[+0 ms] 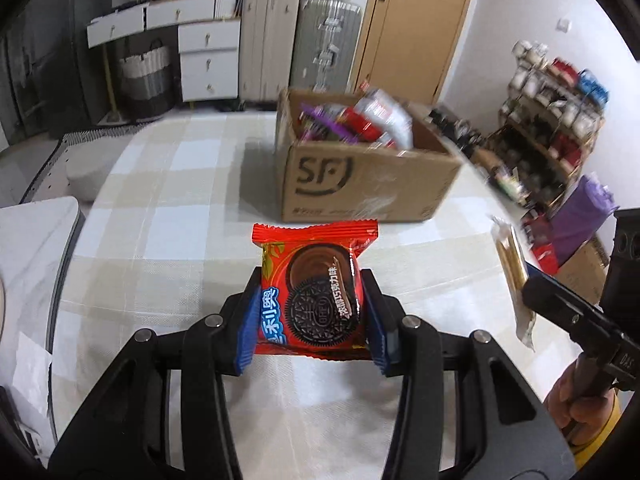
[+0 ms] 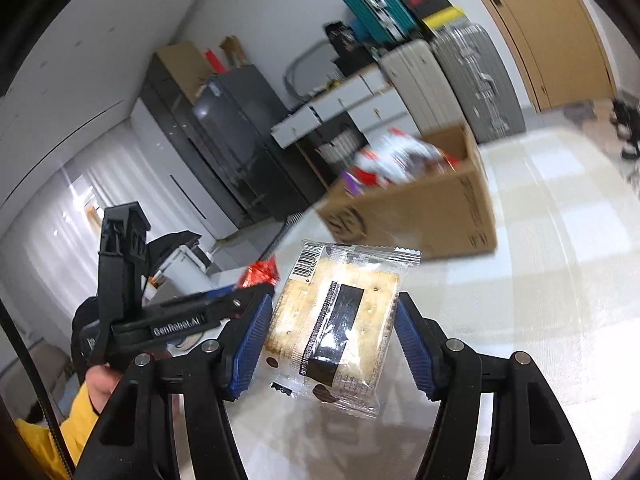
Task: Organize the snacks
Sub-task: 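Lift the cracker pack and Oreo pack and carry both over the box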
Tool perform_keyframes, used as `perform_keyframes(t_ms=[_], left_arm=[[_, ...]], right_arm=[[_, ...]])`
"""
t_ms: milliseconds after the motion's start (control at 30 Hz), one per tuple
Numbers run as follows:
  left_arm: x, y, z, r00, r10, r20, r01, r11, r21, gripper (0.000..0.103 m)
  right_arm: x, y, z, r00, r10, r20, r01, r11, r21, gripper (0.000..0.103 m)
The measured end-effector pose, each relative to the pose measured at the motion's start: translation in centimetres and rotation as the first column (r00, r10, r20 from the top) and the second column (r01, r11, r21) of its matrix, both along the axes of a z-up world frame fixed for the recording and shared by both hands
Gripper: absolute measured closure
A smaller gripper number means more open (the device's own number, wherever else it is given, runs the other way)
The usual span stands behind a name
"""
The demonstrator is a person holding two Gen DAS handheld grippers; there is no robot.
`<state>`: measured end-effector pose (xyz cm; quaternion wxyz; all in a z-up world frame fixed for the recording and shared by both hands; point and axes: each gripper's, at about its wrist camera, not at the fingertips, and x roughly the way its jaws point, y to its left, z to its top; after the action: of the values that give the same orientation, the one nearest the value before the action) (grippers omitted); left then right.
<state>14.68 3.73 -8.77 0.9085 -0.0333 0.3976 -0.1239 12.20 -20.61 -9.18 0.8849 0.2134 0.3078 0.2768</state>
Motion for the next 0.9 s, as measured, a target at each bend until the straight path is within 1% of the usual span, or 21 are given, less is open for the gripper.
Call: perform_keyframes(t_ms=[33, 200, 333, 400, 500, 633, 767, 900], left_arm=[[-1.1, 0.0, 1.0, 1.0, -0.001, 0.024, 0.001, 1.0, -0.012, 0.061], [-6.2, 0.1, 6.1, 0.992, -0.008, 0.125, 0.014, 0.999, -0.045, 0.061], [-9.6, 0.6, 9.1, 0.983, -0.019, 0.18, 0.032, 0.997, -0.07, 0.061], [-11.4, 1.0, 10.5, 0.98, -0.041, 0.195, 0.062, 0.993, -0.101, 0.061], [-13.8, 1.6, 11.9, 0.974, -0.049, 0.222, 0.075, 0.991, -0.109, 0.061], [-15.7, 2.1, 12.5, 0.972, -0.058, 0.229, 0.09, 0.988, -0.128, 0.061], [-16.4, 2.7, 12.7, 0.972, -0.068, 0.224, 0.1, 0.986, -0.134, 0.061], [-15.8, 3.0, 12.7, 0.972, -0.069, 0.223, 0.1, 0.986, -0.132, 0.061]], right_arm=[[-0.7, 0.3, 1.3, 1.0, 0.006, 0.023, -0.006, 1.0, -0.005, 0.04], [-2.9, 1.2, 6.0, 0.997, 0.026, 0.068, -0.026, 1.0, 0.003, 0.04], [-4.8, 1.9, 9.2, 0.995, 0.027, 0.1, -0.027, 1.0, -0.007, 0.039], [-5.5, 1.6, 10.1, 0.996, 0.016, 0.091, -0.017, 1.0, 0.002, 0.039], [-6.2, 1.2, 11.0, 0.997, 0.009, 0.073, -0.011, 1.0, 0.029, 0.039], [-7.3, 1.3, 11.3, 0.997, 0.01, 0.077, -0.012, 1.0, 0.023, 0.039], [-7.1, 1.2, 11.1, 0.997, 0.008, 0.072, -0.009, 1.0, 0.02, 0.039], [-5.7, 0.8, 11.1, 0.997, -0.001, 0.071, -0.001, 1.0, 0.015, 0.039]])
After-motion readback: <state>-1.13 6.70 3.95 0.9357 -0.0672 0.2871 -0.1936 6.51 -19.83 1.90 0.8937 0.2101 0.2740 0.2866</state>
